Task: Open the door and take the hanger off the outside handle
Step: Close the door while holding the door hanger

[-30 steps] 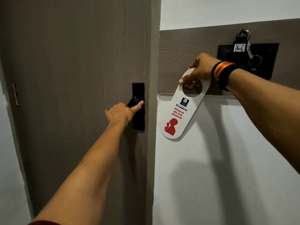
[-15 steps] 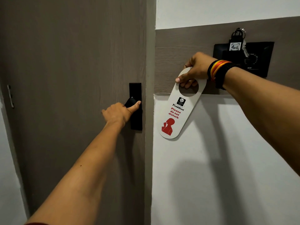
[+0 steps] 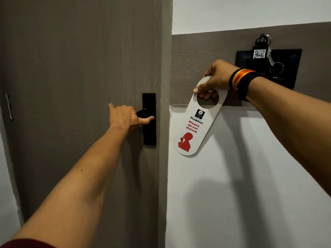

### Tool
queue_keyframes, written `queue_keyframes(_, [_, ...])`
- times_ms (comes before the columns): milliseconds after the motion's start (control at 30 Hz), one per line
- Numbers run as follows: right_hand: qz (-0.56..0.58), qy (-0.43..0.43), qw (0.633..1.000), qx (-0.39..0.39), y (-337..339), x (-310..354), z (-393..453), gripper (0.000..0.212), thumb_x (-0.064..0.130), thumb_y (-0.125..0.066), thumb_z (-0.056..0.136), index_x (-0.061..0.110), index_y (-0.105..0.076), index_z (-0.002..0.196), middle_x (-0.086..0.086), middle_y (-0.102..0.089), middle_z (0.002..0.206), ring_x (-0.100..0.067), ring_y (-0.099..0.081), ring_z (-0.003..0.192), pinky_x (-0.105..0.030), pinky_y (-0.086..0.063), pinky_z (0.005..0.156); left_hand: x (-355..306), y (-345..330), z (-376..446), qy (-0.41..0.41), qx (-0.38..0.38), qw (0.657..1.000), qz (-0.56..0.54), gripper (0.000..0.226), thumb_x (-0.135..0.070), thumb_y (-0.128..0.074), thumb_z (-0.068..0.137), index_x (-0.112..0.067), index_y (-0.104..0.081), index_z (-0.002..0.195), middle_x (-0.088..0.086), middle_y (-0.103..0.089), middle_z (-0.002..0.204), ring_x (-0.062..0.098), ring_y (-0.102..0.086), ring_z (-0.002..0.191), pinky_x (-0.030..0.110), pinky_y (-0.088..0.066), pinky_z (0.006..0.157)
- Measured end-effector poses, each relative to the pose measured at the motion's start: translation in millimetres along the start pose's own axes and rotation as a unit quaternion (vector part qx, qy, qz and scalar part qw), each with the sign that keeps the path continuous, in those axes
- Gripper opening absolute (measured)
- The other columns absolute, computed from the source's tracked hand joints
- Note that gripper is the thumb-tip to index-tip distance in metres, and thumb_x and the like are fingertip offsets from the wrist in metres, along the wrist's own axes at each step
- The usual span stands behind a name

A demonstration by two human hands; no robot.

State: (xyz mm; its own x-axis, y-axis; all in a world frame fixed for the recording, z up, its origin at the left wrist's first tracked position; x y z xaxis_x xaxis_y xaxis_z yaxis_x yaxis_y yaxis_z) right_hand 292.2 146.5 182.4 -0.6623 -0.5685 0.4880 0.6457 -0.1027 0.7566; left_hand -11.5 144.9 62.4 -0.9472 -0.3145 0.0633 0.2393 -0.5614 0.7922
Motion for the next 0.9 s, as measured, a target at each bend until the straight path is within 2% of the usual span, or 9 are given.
queue_keyframes(167, [-0.001,-0.005,1.0,0.006,0,1,0,0.035,0.028,-0.088,0.074,0.003,-0.076,0.097,-0.004,-0.08,0.074,-0.012,-0.075,0.058,-0.028,-0.065,0.064,-1,12,-1,-0.036,0.02,0.998,0.046,0.105,-0.103,0.005,0.043,-0.015,-0.052,0.047,0.003,-0.057,0.054,0.024,-0.06,0.068,0.059,-0.027,0.119])
queue_keyframes(267, [-0.001,-0.009,1.0,0.016,-1,1,-2,0.036,0.025,-0.087,0.077,0.002,-0.076,0.101,-0.006,-0.08,0.073,-0.013,-0.074,0.059,-0.028,-0.065,0.064,3,11,-3,-0.018,0.035,0.997,0.06,0.11,-0.104,0.004,0.048,-0.016,-0.06,0.053,0.006,-0.064,0.066,0.031,-0.066,0.096,0.059,-0.026,0.119])
queue_keyframes(367, [0.004,-0.022,0.999,0.041,0,3,-7,0.037,0.019,-0.082,0.084,-0.004,-0.072,0.111,-0.014,-0.08,0.086,-0.024,-0.077,0.077,-0.038,-0.065,0.077,7,19,-11,0.006,0.042,0.997,0.068,0.112,-0.104,-0.014,0.066,-0.011,-0.07,0.092,0.014,-0.071,0.105,0.039,-0.057,0.126,0.067,-0.014,0.125])
queue_keyframes(433, [0.015,-0.033,0.998,0.058,-1,5,-14,0.036,0.016,-0.079,0.087,-0.006,-0.07,0.113,-0.022,-0.078,0.097,-0.036,-0.076,0.094,-0.049,-0.061,0.09,6,36,-22,0.009,-0.002,1.0,0.028,0.104,-0.098,-0.027,0.078,-0.009,-0.062,0.12,0.016,-0.065,0.125,0.039,-0.054,0.13,0.07,-0.011,0.124])
queue_keyframes(533, [0.022,-0.032,0.997,0.064,-2,16,-30,0.029,0.017,-0.082,0.084,-0.003,-0.073,0.102,-0.017,-0.079,0.089,-0.03,-0.077,0.087,-0.045,-0.063,0.086,-5,76,-40,-0.038,-0.094,0.988,-0.117,0.069,-0.073,-0.043,0.095,-0.015,-0.062,0.127,0.012,-0.068,0.127,0.035,-0.059,0.124,0.061,-0.032,0.121])
queue_keyframes(600, [0.023,-0.026,0.998,0.054,-1,29,-40,0.029,0.02,-0.086,0.079,-0.001,-0.075,0.096,-0.008,-0.079,0.073,-0.017,-0.077,0.067,-0.034,-0.065,0.07,-24,95,-53,-0.099,-0.05,0.949,-0.296,0.048,-0.056,-0.052,0.101,-0.019,-0.067,0.127,0.007,-0.074,0.123,0.028,-0.067,0.117,0.052,-0.048,0.111])
queue_keyframes(667, [0.039,-0.012,0.998,0.05,1,49,-55,0.032,0.02,-0.089,0.076,-0.002,-0.076,0.096,-0.005,-0.078,0.067,-0.013,-0.074,0.057,-0.036,-0.063,0.067,-47,111,-76,-0.147,0.066,0.889,-0.428,0.04,-0.044,-0.059,0.103,-0.02,-0.066,0.134,0.004,-0.073,0.129,0.02,-0.068,0.121,0.048,-0.054,0.11])
queue_keyframes(767, [0.048,0.009,0.998,0.039,10,76,-74,0.033,0.022,-0.09,0.075,-0.003,-0.076,0.093,-0.004,-0.078,0.065,-0.013,-0.075,0.058,-0.041,-0.062,0.075,-72,128,-108,-0.175,0.156,0.835,-0.497,0.039,-0.033,-0.062,0.104,-0.014,-0.066,0.138,0.006,-0.075,0.132,0.022,-0.069,0.124,0.042,-0.054,0.107])
queue_keyframes(900, [0.053,0.029,0.998,0.032,31,103,-103,0.027,0.027,-0.09,0.074,0.006,-0.077,0.085,-0.003,-0.079,0.068,-0.012,-0.076,0.063,-0.047,-0.061,0.082,-82,150,-139,-0.162,0.167,0.789,-0.569,0.031,-0.026,-0.06,0.105,-0.007,-0.073,0.125,0.011,-0.08,0.12,0.026,-0.077,0.11,0.042,-0.062,0.092])
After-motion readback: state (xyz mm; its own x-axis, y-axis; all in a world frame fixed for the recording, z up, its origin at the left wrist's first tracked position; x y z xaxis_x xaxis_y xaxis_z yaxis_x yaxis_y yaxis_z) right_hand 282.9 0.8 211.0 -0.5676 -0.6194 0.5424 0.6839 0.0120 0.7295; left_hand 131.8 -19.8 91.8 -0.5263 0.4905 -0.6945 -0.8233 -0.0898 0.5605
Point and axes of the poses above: each hand's wrist, its own z-axis towards the middle knuckle, its own y-axis out of the back of the hand, x = y × z, the point moved 7 cm from there along z, towards the middle knuckle
